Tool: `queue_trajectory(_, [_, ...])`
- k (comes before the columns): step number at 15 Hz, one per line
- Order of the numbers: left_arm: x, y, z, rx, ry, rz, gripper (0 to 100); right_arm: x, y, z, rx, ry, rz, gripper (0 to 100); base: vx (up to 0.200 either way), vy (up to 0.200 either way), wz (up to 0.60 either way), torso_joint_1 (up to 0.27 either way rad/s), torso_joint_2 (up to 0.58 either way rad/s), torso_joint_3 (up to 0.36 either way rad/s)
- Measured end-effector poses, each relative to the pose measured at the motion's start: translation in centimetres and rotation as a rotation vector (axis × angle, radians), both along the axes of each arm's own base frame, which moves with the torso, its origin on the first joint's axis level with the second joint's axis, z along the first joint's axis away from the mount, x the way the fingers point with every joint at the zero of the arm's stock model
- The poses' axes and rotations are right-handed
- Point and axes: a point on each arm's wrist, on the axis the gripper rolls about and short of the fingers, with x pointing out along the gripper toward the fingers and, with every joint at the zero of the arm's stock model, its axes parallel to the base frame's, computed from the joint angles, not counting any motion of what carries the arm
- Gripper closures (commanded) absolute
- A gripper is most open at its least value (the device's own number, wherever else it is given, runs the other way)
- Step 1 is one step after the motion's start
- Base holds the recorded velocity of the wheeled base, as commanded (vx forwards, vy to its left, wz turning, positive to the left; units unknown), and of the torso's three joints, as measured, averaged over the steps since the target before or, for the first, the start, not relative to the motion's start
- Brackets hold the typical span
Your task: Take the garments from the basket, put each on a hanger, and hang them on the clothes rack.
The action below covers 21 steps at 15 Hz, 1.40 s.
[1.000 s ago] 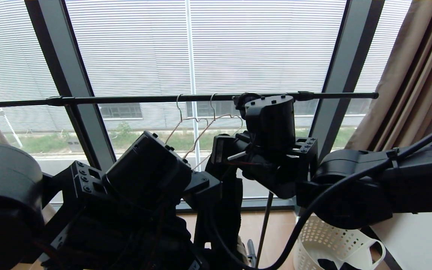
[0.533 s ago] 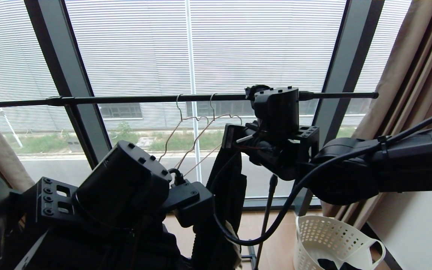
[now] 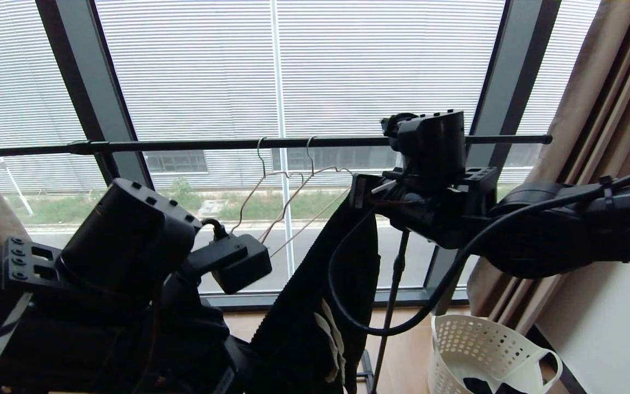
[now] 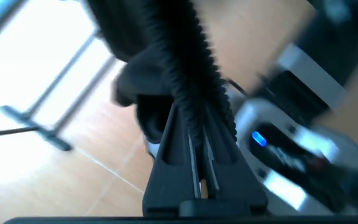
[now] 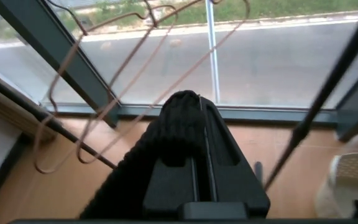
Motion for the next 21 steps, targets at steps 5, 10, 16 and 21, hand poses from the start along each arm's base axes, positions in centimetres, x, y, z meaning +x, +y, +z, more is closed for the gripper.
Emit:
queue_trajectory(5, [3.5,1.9,1.9,-0.029,-0.078,0.189,100,-3.5,-4.1,0.3,-0.249,0.020,0.152,100,0.000,0.000,0.00,0.000,0.00,0.000])
queue_trajectory(10, [6.6,2.5,2.3,-0.031,-0.089,0.303,100,-6.3,-6.4,-0.6,-0.457,0.014,0.237,100,0.000,0.000,0.00,0.000,0.00,0.000])
queue_trajectory(16, [8.3,2.0,1.3,-0.017,-0.082,0.313,0,-7.4,-7.3,-0.4,-0.503,0.023,0.247,100,0.000,0.000,0.00,0.000,0.00,0.000])
queue_trajectory(21, [8.3,2.1,1.0,-0.007,-0.076,0.312,0,-7.3,-7.5,-0.2,-0.498,0.017,0.239,100,0.000,0.000,0.00,0.000,0.00,0.000])
